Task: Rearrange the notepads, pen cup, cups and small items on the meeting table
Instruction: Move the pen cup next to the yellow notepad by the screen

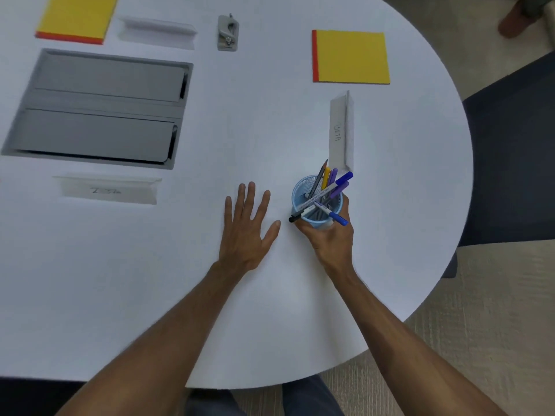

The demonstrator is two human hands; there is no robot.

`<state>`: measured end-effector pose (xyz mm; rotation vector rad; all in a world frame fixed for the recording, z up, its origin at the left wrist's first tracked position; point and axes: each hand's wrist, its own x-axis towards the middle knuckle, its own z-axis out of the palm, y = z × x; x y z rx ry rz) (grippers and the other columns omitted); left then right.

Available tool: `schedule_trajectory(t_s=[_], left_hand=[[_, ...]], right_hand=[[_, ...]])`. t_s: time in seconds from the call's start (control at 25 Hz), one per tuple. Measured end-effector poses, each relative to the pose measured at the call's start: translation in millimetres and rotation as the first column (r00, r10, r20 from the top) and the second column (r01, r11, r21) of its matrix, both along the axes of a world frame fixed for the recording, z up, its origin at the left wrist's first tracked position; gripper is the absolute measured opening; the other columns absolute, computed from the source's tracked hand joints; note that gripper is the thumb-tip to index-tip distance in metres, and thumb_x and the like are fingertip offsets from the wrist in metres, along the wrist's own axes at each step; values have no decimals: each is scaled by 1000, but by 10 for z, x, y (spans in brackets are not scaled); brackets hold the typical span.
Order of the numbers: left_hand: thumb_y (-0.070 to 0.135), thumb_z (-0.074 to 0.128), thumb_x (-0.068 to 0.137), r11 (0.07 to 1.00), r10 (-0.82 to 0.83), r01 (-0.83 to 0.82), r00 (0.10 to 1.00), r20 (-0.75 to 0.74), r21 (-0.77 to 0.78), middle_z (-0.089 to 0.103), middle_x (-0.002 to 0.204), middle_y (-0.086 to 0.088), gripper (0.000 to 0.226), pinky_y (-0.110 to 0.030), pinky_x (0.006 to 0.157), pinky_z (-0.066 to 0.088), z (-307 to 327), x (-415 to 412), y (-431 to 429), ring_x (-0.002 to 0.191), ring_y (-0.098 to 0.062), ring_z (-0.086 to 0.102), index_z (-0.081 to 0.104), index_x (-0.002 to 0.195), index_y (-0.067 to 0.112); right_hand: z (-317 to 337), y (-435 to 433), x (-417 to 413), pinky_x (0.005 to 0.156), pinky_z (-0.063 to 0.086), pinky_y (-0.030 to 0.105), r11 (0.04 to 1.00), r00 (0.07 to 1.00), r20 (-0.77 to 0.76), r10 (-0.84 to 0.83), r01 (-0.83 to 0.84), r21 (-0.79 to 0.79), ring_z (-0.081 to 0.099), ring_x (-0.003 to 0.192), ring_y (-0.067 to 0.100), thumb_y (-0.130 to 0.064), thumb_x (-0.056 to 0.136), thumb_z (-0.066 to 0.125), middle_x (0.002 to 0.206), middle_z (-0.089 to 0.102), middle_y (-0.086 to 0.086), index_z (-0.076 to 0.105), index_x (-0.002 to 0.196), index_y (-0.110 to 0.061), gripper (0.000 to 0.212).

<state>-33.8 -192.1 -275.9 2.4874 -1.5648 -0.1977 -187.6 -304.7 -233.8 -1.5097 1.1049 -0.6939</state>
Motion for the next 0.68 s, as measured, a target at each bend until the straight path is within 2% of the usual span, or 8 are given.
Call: schedule_trajectory(t_s=[0.08,0.24,0.4,0.56,0.68], left_hand=[[56,27,101,999,37,-37,999,-7,-19,4,167,-10,68,-52,123,6,112,147,232,154,-26,-2,15,158,20],[54,30,101,985,172,-172,985,-4,-2,7,167,-10,66,-50,124,6,342,527,762,154,-24,-1,20,158,22],[58,25,99,940,340,-340,940,-4,41,9,166,-11,67,-46,124,3,490,899,1293,154,-23,2,22,157,24],[59,24,98,883,468,-468,884,-2,26,17,164,-15,70,-51,123,10,605,1199,1777,153,-29,12,30,155,19],[61,22,96,835,549,-549,836,-3,27,17,164,-15,72,-52,123,11,700,1397,2059,152,-31,13,29,155,21]], right_hand=[[108,94,123,97,51,15,999,999,3,51,-51,-18,59,116,-6,-28,76,87,120,59,-39,46,123,-53,67],[314,357,468,96,51,15,983,984,19,178,-177,-39,60,118,-3,-32,74,89,122,59,-39,44,121,-66,74],[442,708,906,94,51,13,951,951,30,306,-305,-53,60,117,-4,-34,73,89,123,60,-37,44,123,-64,74],[575,1102,1431,97,54,23,905,904,51,425,-422,-58,61,118,-1,-36,72,89,124,61,-34,44,123,-65,74],[659,1371,1839,96,56,28,868,867,46,495,-492,-72,61,117,0,-46,70,87,124,60,-31,42,121,-64,71]])
